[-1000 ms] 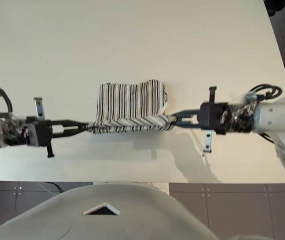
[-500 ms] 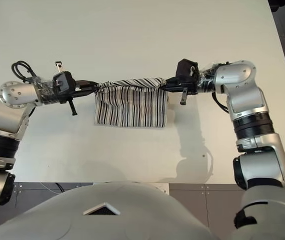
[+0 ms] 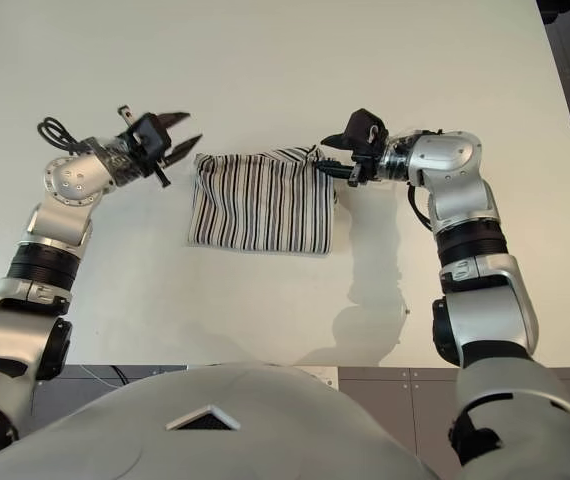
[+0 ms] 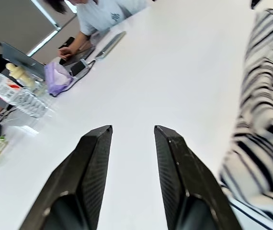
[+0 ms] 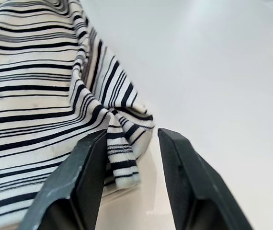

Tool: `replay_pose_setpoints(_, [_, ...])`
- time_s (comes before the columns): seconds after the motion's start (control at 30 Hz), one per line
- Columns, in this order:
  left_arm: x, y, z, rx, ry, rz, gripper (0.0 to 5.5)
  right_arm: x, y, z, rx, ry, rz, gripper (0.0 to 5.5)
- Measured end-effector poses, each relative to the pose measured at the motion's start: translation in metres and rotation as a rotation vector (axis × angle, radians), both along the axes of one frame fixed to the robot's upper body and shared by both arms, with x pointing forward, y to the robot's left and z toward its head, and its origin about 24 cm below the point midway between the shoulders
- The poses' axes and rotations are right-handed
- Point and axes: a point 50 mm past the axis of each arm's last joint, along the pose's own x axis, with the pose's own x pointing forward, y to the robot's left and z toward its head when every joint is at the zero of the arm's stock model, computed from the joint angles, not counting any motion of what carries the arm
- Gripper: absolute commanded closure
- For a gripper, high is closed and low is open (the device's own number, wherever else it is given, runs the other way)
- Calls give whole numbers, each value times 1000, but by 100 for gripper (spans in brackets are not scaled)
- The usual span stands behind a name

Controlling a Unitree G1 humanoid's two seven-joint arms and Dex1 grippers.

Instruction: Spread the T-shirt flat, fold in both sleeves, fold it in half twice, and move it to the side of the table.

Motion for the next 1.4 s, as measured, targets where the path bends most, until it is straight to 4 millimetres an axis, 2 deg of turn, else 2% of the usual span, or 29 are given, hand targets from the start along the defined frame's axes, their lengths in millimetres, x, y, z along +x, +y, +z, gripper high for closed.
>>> replay_pose_setpoints(0.1, [9,4,15,-76,-104,107,392,5,-4,3,27,-63,-104,369])
replay_pose_setpoints(0.2, [4,-7,29,-56,-220,67,392,8,15,18,119,-163,-107,369])
replay_pose_setpoints(0.23, [-9,-21,31,-5,-276,-54,392,3,28,27,183,-182,-48,369])
replay_pose_setpoints(0.3, [-34,-41,20,93,-305,-244,392,-8,47,35,264,-168,64,369])
replay_pose_setpoints(0.37, [-50,-47,15,145,-309,-340,392,-20,57,33,296,-109,157,369])
replay_pose_setpoints(0.47, [-58,-56,13,177,-305,-432,392,-33,66,18,284,3,257,369])
replay_pose_setpoints(0.57, [-53,-53,3,175,-253,-405,392,-31,65,-2,224,72,248,369])
replay_pose_setpoints(0.6, [-47,-51,-7,171,-200,-373,392,-29,62,-18,194,128,218,369])
replay_pose_setpoints(0.63, [-44,-50,-11,172,-178,-360,392,-27,61,-25,181,148,206,369])
replay_pose_setpoints(0.83, [-22,-22,-39,180,-20,-199,392,-20,60,-39,151,152,201,369])
replay_pose_setpoints(0.93, [-7,-14,-46,214,16,-93,392,-22,63,-42,152,143,212,369])
replay_pose_setpoints(1.0, [-1,-3,-52,230,62,-12,392,-23,63,-44,152,140,217,369])
replay_pose_setpoints(1.07, [2,1,-54,170,110,60,392,-24,64,-45,153,138,223,369])
replay_pose_setpoints(1.27, [5,-1,-55,190,104,70,392,-27,64,-41,175,114,220,369])
replay_pose_setpoints(1.33, [6,1,-52,183,77,85,392,-27,68,-29,221,84,232,369])
replay_pose_setpoints(1.4, [6,2,-49,168,50,102,392,-24,71,-7,274,29,255,369])
